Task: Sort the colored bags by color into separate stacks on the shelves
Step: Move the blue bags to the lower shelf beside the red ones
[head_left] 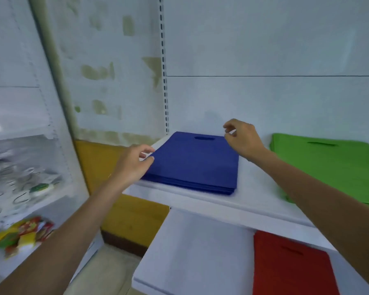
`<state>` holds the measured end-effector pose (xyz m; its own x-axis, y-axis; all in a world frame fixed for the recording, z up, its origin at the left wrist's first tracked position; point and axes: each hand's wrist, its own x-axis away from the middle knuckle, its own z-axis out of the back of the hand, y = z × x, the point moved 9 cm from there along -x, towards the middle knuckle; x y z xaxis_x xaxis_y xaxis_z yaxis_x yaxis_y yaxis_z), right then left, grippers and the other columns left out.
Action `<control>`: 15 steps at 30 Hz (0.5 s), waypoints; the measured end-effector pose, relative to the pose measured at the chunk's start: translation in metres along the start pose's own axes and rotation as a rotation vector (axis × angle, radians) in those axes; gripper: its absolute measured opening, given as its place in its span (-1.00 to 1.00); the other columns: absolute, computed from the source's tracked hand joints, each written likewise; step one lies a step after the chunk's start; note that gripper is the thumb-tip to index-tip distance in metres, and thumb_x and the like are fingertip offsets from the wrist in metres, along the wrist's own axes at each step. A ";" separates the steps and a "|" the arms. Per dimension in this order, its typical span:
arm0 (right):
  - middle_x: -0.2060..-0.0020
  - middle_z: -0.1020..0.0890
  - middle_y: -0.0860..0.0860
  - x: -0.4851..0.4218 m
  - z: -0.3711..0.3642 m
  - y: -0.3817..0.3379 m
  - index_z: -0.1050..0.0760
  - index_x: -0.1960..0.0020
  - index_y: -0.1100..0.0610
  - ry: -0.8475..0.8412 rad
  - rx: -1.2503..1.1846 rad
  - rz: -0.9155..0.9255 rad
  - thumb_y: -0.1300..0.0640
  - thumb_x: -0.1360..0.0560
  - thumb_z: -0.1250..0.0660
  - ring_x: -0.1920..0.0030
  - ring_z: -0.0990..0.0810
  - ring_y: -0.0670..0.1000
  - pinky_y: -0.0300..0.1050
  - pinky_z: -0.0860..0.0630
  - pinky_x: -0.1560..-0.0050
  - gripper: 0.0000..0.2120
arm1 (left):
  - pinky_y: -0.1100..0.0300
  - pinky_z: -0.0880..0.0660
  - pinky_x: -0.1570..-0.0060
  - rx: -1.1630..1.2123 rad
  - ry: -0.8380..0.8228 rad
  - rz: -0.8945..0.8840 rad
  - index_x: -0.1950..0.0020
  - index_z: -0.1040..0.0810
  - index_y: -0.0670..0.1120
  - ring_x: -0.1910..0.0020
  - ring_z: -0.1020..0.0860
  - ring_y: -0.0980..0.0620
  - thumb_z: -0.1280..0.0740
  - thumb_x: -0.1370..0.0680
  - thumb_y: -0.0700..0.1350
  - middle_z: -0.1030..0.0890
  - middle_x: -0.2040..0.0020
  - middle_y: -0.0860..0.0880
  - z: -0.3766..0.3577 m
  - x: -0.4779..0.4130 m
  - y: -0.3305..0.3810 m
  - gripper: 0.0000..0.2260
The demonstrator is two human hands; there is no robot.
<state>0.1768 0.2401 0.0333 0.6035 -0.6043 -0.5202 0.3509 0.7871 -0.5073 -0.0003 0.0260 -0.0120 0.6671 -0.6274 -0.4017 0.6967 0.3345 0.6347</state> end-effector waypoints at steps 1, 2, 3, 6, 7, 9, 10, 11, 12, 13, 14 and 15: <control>-0.07 -0.58 0.08 -0.004 0.003 0.008 -0.46 -0.20 0.19 0.034 0.016 -0.048 0.21 -0.52 -0.20 -0.03 -0.56 0.11 0.05 -0.50 -0.09 -0.73 | 0.24 -0.36 0.00 0.006 -0.031 0.010 -0.15 -0.54 -0.07 -0.04 -0.48 0.09 -0.28 -0.54 -0.18 -0.53 -0.15 0.00 -0.005 -0.017 -0.009 -0.80; -0.07 -0.57 0.09 -0.007 0.003 0.016 -0.44 -0.22 0.18 0.051 0.035 -0.099 0.17 -0.53 -0.21 -0.04 -0.55 0.12 0.04 -0.49 -0.09 -0.72 | 0.21 -0.38 -0.03 -0.002 -0.065 0.021 -0.17 -0.53 -0.05 -0.07 -0.49 0.06 -0.29 -0.53 -0.15 -0.52 -0.18 -0.01 -0.010 -0.034 -0.018 -0.78; -0.10 -0.55 0.11 -0.008 -0.001 0.024 -0.40 -0.26 0.18 0.047 0.058 -0.160 0.11 -0.54 -0.21 -0.07 -0.54 0.13 0.05 -0.48 -0.12 -0.69 | 0.17 -0.41 -0.06 -0.013 -0.107 0.041 -0.19 -0.52 -0.04 -0.11 -0.50 0.01 -0.31 -0.51 -0.10 -0.51 -0.22 -0.03 -0.016 -0.049 -0.026 -0.75; -0.25 -0.44 0.21 0.002 -0.025 0.059 -0.25 -0.37 0.23 -0.016 0.152 -0.456 -0.07 -0.58 -0.14 -0.23 -0.44 0.20 0.06 -0.40 -0.22 -0.51 | 0.10 -0.44 -0.05 0.013 -0.266 0.161 -0.21 -0.49 -0.05 -0.14 -0.50 -0.08 -0.36 -0.46 0.03 -0.47 -0.21 -0.04 -0.044 -0.078 -0.049 -0.64; -0.27 -0.41 0.23 0.008 -0.032 0.071 -0.24 -0.37 0.26 -0.014 0.182 -0.557 -0.10 -0.58 -0.12 -0.26 -0.42 0.22 0.05 -0.36 -0.23 -0.47 | 0.09 -0.46 -0.04 0.027 -0.297 0.172 -0.11 -0.52 -0.06 -0.08 -0.52 -0.08 -0.37 -0.46 0.03 -0.52 -0.11 -0.04 -0.052 -0.083 -0.053 -0.72; -0.26 -0.44 0.22 0.020 -0.042 0.085 -0.32 -0.31 0.29 0.035 0.239 -0.683 -0.09 -0.59 -0.11 -0.25 -0.43 0.22 0.01 -0.36 -0.19 -0.51 | 0.11 -0.45 0.01 0.004 -0.297 0.118 0.21 -0.49 -0.02 0.10 -0.52 -0.03 -0.37 -0.47 0.03 -0.54 0.19 0.04 -0.060 -0.088 -0.055 -0.84; -0.22 -0.47 0.21 0.022 -0.045 0.089 -0.37 -0.25 0.27 0.061 0.279 -0.699 -0.06 -0.58 -0.13 -0.21 -0.45 0.21 -0.01 -0.38 -0.16 -0.57 | 0.13 -0.44 0.05 0.006 -0.275 0.090 0.27 -0.45 -0.01 0.14 -0.50 -0.01 -0.37 -0.47 0.02 -0.51 0.26 0.06 -0.061 -0.091 -0.056 -0.81; -0.17 -0.50 0.20 0.022 -0.046 0.089 -0.42 -0.20 0.25 0.078 0.313 -0.699 -0.04 -0.57 -0.16 -0.17 -0.48 0.21 -0.02 -0.39 -0.11 -0.62 | 0.14 -0.42 0.07 0.020 -0.245 0.066 0.24 -0.48 -0.03 0.15 -0.49 0.01 -0.38 -0.47 0.02 -0.51 0.25 0.06 -0.060 -0.094 -0.057 -0.83; -0.13 -0.53 0.18 0.021 -0.046 0.090 -0.45 -0.15 0.24 0.089 0.332 -0.702 -0.02 -0.56 -0.19 -0.13 -0.50 0.20 -0.03 -0.41 -0.07 -0.66 | 0.16 -0.41 0.10 0.038 -0.218 0.049 0.15 -0.54 -0.07 0.14 -0.49 0.02 -0.39 -0.47 0.00 -0.54 0.19 0.03 -0.059 -0.098 -0.058 -0.85; -0.08 -0.55 0.17 0.019 -0.046 0.090 -0.49 -0.11 0.23 0.099 0.333 -0.708 0.00 -0.55 -0.21 -0.10 -0.51 0.20 -0.04 -0.41 -0.03 -0.68 | 0.19 -0.40 0.11 0.057 -0.194 0.039 0.04 -0.57 -0.11 0.13 -0.49 0.04 -0.40 -0.47 -0.02 -0.56 0.13 0.01 -0.058 -0.101 -0.060 -0.82; -0.04 -0.57 0.16 0.018 -0.045 0.089 -0.51 -0.06 0.24 0.115 0.321 -0.709 0.01 -0.53 -0.24 -0.06 -0.52 0.20 -0.05 -0.42 0.01 -0.71 | 0.21 -0.39 0.10 0.071 -0.168 0.030 -0.04 -0.57 -0.15 0.13 -0.49 0.05 -0.41 -0.46 -0.06 -0.57 0.08 -0.02 -0.057 -0.102 -0.059 -0.77; 0.00 -0.59 0.16 0.016 -0.044 0.088 -0.53 -0.03 0.25 0.135 0.307 -0.698 0.04 -0.52 -0.26 -0.02 -0.53 0.20 -0.05 -0.43 0.03 -0.73 | 0.23 -0.38 0.10 0.082 -0.143 0.016 -0.09 -0.56 -0.17 0.13 -0.49 0.06 -0.42 -0.46 -0.09 -0.59 0.04 -0.04 -0.055 -0.102 -0.058 -0.74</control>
<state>0.1862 0.2941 -0.0503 0.0842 -0.9674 -0.2390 0.8128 0.2054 -0.5451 -0.0947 0.1093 -0.0443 0.6292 -0.7183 -0.2969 0.6587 0.2901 0.6942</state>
